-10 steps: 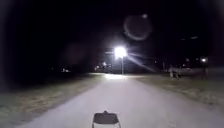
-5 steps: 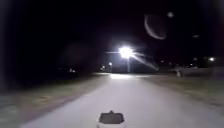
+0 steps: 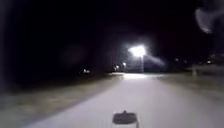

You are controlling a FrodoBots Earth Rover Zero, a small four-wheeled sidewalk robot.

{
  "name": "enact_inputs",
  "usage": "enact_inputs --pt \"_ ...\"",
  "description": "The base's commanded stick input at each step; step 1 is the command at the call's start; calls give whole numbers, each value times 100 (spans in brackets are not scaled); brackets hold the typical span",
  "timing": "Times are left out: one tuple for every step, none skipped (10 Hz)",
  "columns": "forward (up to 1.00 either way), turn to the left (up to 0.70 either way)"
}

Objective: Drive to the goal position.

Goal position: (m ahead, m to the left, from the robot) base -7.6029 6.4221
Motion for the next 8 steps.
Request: enact_inputs --pt "0 45" --pt "0 45" --pt "0 45" --pt "0 45" --pt "0 45" --pt "0 45" --pt "0 45" --pt "0 45"
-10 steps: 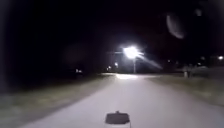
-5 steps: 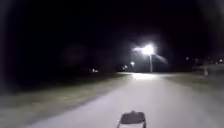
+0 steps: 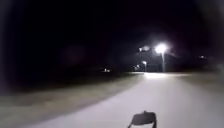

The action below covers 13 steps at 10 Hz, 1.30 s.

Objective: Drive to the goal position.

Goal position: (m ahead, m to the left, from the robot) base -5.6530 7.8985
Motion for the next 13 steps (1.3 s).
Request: enact_inputs --pt "0 45" --pt "0 45" --pt "0 45" --pt "0 45" --pt "0 45" --pt "0 45" --pt "0 45" --pt "0 45" --pt "0 45" --pt "0 45" --pt "0 45" --pt "0 45" --pt "0 45"
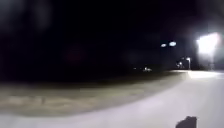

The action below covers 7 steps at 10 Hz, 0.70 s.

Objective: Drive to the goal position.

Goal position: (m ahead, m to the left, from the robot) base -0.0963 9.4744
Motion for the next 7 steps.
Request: enact_inputs --pt "0 45" --pt "0 45" --pt "0 45" --pt "0 45" --pt "0 45" --pt "0 45" --pt "0 45"
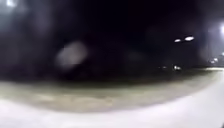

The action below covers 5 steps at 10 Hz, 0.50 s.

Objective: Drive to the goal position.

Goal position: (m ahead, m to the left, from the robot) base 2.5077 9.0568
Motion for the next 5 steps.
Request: enact_inputs --pt "0 45" --pt "0 45" --pt "0 45" --pt "0 45" --pt "0 45"
